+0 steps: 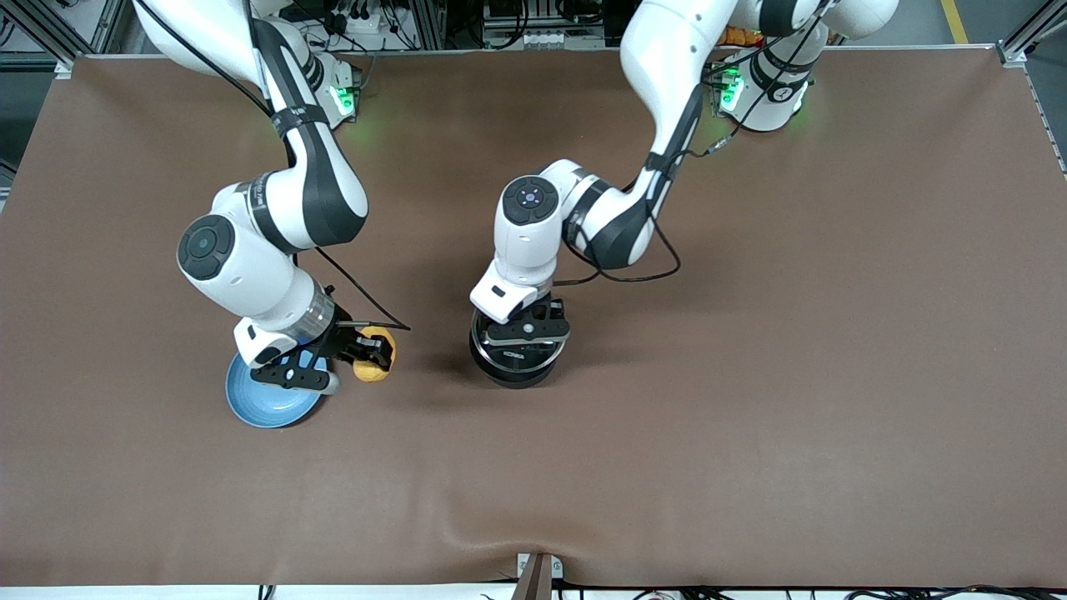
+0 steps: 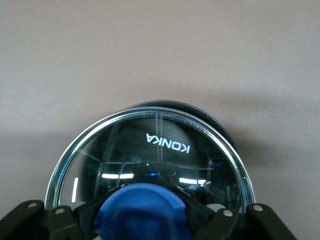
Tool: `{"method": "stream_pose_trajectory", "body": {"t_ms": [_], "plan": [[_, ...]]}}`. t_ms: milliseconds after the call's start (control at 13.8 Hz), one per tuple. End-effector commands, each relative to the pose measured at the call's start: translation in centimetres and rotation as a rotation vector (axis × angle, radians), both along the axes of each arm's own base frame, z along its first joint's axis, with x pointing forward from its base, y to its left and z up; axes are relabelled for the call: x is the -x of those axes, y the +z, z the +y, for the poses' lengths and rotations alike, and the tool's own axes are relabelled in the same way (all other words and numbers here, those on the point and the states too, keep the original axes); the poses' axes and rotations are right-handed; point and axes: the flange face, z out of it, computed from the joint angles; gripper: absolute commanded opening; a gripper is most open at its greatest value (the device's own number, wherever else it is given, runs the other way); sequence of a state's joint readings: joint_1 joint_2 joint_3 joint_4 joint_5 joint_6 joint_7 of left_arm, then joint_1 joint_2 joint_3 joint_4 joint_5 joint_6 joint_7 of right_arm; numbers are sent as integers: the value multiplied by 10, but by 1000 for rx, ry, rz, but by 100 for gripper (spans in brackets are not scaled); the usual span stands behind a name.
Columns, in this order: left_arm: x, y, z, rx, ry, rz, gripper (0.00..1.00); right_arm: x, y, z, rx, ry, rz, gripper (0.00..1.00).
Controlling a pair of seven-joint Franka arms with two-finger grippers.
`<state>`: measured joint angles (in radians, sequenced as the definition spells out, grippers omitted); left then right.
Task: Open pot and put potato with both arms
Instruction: 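Lift the lid off the pot while the right gripper carries the potato over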
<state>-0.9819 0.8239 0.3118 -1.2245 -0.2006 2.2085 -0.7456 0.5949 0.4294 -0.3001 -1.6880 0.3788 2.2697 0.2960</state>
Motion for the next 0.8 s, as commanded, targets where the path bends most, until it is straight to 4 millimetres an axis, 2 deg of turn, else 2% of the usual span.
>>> {"method": "stream_pose_trajectory", "body": {"t_ms": [0,145,218,363,436,508,581,726], "plan": [[-14,75,38,21,-66,40,0,2,10,13,-57,-20,-1,0],[-25,116,69,37,-110,59,0,7,10,42,-88,-23,-1,0],[-35,126,93,22,-135,73,0,10,11,60,-94,-39,-7,0],[-42,115,131,-15,-182,132,0,19,0,105,-89,-27,-10,0],[-49,114,162,-11,-149,149,0,23,-9,123,-77,-13,-17,0],[-50,112,182,-14,-142,164,0,27,-21,141,-66,9,-29,0],[-51,112,202,-16,-161,173,0,32,-34,154,-59,22,-43,0],[-52,100,254,-14,-181,205,0,33,-54,175,-45,43,-63,0]]}}
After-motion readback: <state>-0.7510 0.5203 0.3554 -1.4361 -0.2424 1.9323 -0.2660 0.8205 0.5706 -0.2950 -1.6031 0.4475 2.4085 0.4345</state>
